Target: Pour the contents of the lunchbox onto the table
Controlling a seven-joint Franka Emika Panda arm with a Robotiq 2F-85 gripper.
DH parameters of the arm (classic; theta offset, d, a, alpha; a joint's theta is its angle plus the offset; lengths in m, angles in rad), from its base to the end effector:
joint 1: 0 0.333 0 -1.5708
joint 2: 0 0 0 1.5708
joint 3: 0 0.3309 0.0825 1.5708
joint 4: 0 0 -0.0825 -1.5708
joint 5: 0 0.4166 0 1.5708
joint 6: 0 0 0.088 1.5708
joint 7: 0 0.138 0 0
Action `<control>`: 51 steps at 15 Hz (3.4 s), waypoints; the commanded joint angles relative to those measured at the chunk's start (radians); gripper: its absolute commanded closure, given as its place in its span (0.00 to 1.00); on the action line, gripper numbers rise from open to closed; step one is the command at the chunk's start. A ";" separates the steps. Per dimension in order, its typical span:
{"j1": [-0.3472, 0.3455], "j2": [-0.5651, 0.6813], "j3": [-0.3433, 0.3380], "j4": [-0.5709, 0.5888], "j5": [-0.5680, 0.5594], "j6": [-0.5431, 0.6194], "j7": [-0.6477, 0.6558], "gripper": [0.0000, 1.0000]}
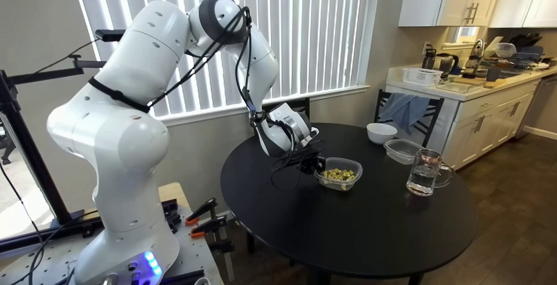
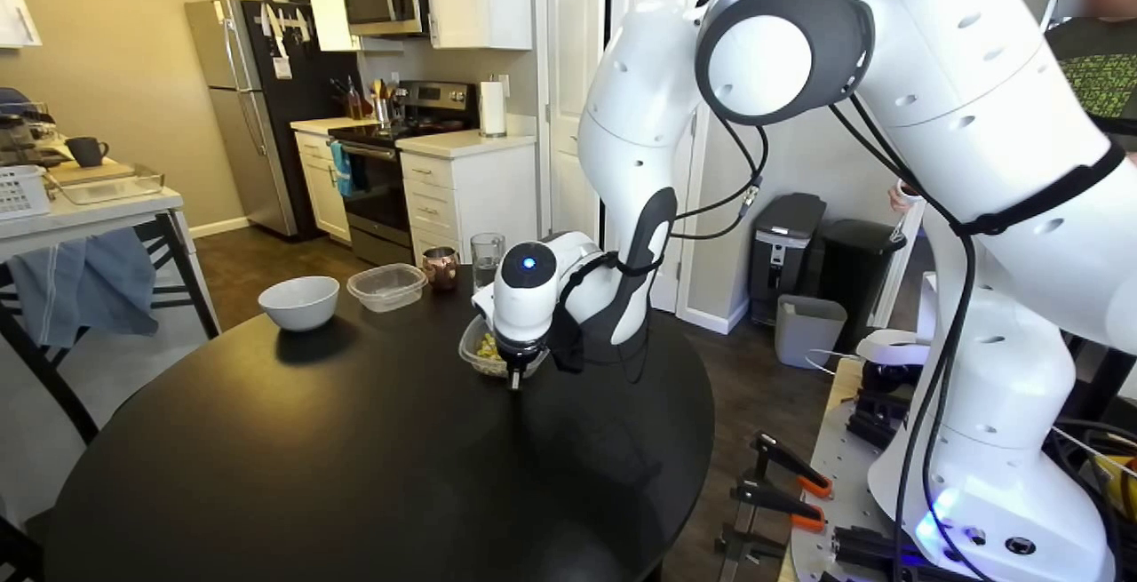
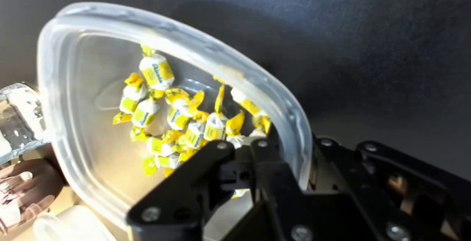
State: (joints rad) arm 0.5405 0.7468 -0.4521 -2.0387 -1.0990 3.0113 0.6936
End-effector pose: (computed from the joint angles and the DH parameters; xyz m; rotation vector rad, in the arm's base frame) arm 0.5966 0.0977 0.0553 2.5318 0.8298 0.4182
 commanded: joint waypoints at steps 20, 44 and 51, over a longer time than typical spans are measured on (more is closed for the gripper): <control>-0.481 -0.088 0.446 0.061 0.317 0.429 -0.135 0.98; -1.118 0.756 1.687 0.475 -0.319 0.447 -0.128 0.98; -1.171 0.738 1.704 0.436 -0.316 0.447 -0.088 0.98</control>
State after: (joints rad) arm -0.5865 1.4846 1.2315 -1.5500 -1.3991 3.4585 0.5766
